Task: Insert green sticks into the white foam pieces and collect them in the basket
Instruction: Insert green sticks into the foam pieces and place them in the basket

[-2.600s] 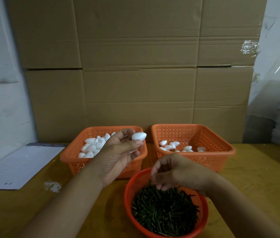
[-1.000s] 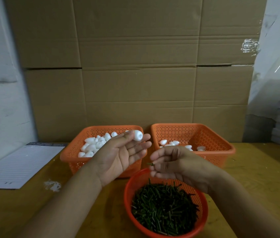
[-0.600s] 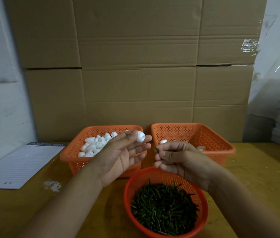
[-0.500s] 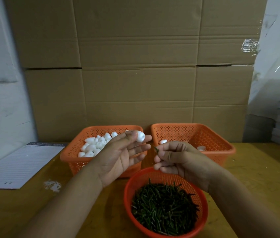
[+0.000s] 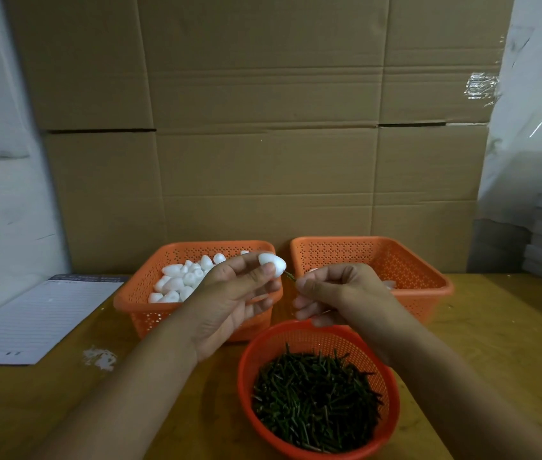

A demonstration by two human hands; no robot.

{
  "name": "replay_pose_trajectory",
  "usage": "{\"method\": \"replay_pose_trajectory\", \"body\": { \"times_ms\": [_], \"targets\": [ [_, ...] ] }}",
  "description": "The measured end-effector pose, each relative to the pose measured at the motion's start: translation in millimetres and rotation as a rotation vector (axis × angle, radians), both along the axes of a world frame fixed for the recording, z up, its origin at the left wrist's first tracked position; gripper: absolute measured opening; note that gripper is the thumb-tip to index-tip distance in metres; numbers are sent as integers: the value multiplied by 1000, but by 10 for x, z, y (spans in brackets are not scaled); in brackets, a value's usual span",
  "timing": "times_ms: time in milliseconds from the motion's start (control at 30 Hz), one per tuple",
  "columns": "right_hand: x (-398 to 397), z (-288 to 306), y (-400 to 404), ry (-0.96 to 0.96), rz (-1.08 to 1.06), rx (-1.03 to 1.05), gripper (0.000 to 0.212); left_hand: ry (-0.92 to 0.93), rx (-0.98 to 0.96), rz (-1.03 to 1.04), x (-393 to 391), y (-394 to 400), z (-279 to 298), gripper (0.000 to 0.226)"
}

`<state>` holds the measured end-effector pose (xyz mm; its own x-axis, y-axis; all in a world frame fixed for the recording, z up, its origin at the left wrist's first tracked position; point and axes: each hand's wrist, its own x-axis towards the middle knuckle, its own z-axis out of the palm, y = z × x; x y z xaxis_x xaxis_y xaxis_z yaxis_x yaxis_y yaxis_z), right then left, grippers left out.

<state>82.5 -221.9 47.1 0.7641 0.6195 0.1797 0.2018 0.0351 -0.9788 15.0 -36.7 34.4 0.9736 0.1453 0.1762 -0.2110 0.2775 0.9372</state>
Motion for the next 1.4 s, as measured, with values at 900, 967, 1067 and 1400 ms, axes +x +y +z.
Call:
{"method": "replay_pose_trajectory", "body": {
  "times_ms": [900, 967, 1067, 1400],
  "targets": [
    [-39, 9, 12, -20, -25, -16, 14, -15, 126, -4, 0, -72, -30, 47],
    [-35, 9, 11, -26, -24, -13, 13, -13, 118, -4, 2, -78, -33, 43],
    [-29, 3, 16, -30, -24, -2, 13, -8, 109, -3, 3, -87, -32, 41],
    [-28, -14, 52, 48, 1, 58, 10, -7, 58, -34, 1, -118, -43, 32]
  ]
}}
